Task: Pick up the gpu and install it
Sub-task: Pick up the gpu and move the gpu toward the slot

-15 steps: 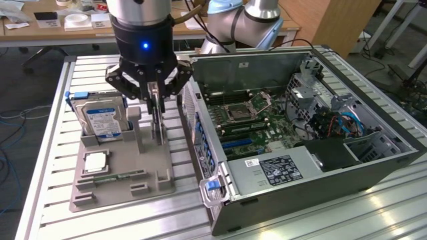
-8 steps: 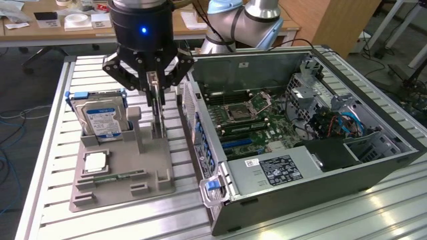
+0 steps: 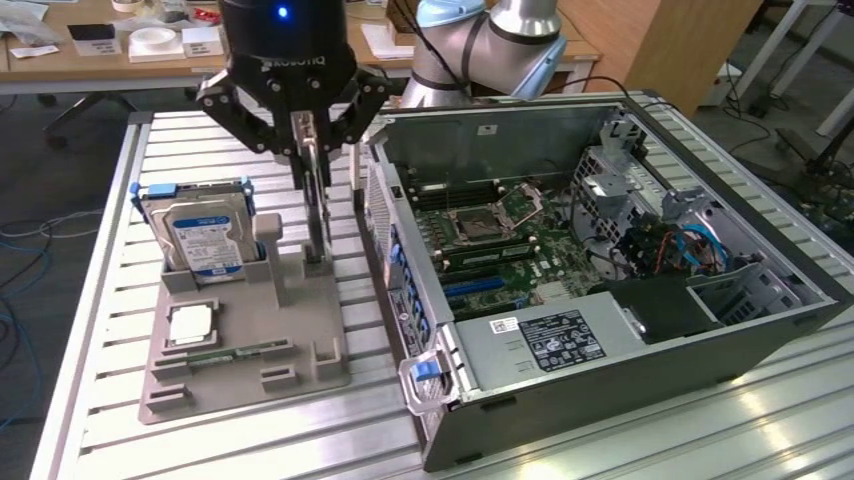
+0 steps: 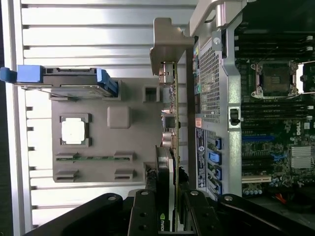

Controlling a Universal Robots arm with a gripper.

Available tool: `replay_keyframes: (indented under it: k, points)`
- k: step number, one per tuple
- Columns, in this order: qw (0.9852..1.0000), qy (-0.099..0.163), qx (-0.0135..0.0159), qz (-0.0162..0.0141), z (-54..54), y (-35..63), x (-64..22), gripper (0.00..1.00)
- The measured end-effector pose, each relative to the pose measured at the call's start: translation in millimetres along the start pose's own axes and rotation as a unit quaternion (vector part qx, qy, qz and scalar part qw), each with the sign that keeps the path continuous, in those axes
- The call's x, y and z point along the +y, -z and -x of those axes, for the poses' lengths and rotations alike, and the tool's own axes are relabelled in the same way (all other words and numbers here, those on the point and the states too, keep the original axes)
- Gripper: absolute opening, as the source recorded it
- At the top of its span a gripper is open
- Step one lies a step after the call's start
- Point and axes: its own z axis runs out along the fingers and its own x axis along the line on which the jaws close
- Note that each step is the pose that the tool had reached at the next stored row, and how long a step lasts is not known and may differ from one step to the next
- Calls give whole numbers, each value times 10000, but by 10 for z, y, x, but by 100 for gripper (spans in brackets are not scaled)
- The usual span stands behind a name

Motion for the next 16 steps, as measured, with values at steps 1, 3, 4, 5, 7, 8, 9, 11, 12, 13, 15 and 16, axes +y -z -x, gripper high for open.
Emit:
replay_keyframes:
  k: [1,3,4,5,7,8,9,11,12,13,15,16]
  points:
    - [10000,0,-6,0,1,25,1,27]
    - [10000,1,-16,1,4,73,3,27]
    - [10000,1,-21,1,5,95,5,27]
    - [10000,1,-26,1,5,118,6,27]
    - [10000,2,-35,2,8,160,7,27]
    - [10000,1,-38,2,8,175,8,27]
    - [10000,2,-38,2,9,180,8,27]
    - [10000,1,-39,2,9,180,9,27]
    - [10000,1,-38,2,9,180,9,27]
    - [10000,2,-38,2,9,181,9,27]
    - [10000,2,-38,2,9,181,9,27]
    - [10000,2,-38,1,9,181,9,27]
